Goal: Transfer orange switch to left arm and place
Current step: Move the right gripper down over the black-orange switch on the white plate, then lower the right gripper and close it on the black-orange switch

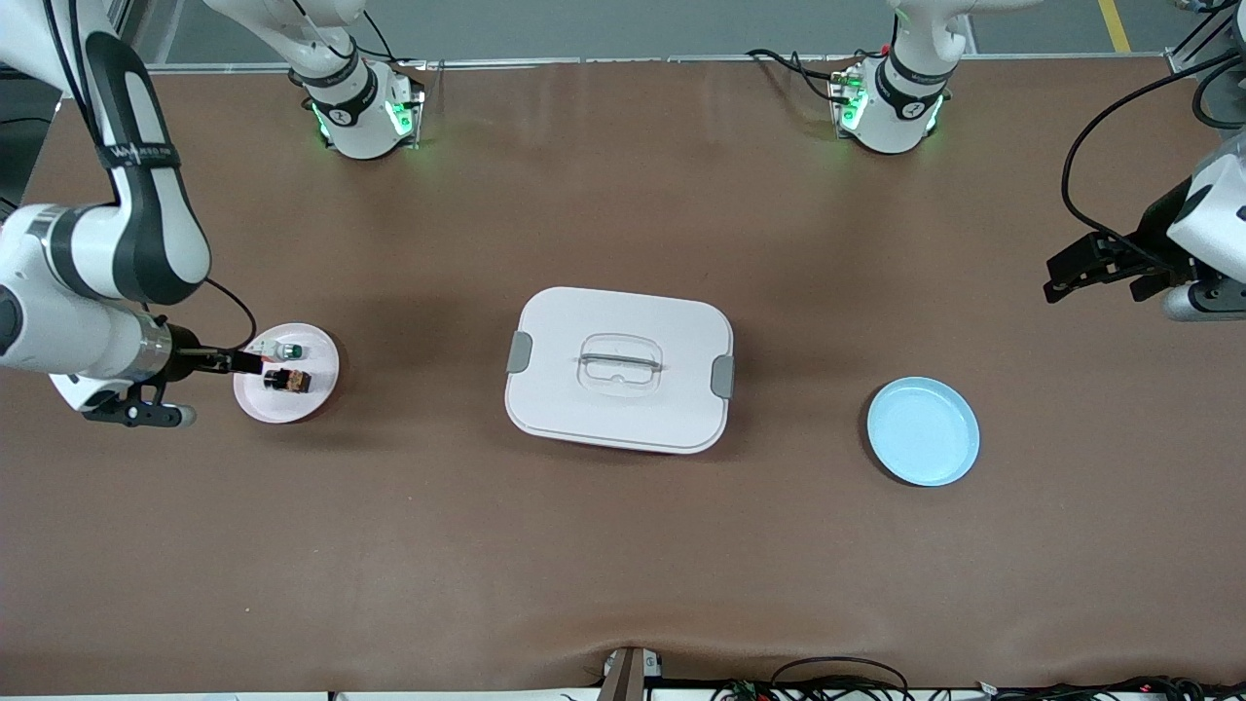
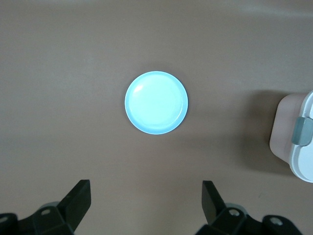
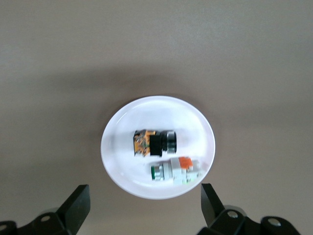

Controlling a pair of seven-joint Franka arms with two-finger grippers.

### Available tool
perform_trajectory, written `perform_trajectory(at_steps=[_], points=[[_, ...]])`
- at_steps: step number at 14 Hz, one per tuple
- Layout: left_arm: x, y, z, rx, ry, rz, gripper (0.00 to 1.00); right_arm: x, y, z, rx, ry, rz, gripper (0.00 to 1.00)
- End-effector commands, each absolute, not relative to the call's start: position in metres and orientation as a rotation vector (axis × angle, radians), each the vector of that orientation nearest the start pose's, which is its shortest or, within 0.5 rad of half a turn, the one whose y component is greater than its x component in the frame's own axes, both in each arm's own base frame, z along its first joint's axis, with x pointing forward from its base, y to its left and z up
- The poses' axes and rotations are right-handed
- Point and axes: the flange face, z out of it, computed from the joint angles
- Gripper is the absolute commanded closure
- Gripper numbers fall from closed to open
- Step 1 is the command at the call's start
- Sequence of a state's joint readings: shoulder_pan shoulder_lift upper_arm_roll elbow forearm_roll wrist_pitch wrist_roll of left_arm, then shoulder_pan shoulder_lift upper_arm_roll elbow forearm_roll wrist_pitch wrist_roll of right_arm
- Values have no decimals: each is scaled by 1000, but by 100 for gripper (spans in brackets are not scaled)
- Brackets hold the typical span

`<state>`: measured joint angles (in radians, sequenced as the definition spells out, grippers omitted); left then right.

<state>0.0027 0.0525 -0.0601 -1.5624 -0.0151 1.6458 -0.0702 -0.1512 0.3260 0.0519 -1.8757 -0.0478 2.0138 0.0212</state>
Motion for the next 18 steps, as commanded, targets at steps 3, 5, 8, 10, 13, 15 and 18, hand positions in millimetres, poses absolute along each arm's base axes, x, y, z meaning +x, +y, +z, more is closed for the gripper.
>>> perform_trajectory(at_steps=[3,5,8,10,13,15,18], points=[[576,-37,609,-3177,-22,-35,0,596,-74,286,-3147,139,247,0],[576,-37,609,-3179,-24,-38,0,593,-76,272,-3145,146,232,0],[576,-36,609,-3177,-27,-35,0,586,-74,259,-3143,146,239,0],[577,-35,608,-3177,-29,-33,0,580,-72,247,-3143,139,224,0],[576,-36,609,-3177,-27,-36,0,576,-70,234,-3142,134,202,0],[576,-36,609,-3177,-27,-36,0,575,-71,228,-3143,134,202,0],[576,-35,609,-3177,-27,-36,0,572,-72,215,-3158,108,182,0]])
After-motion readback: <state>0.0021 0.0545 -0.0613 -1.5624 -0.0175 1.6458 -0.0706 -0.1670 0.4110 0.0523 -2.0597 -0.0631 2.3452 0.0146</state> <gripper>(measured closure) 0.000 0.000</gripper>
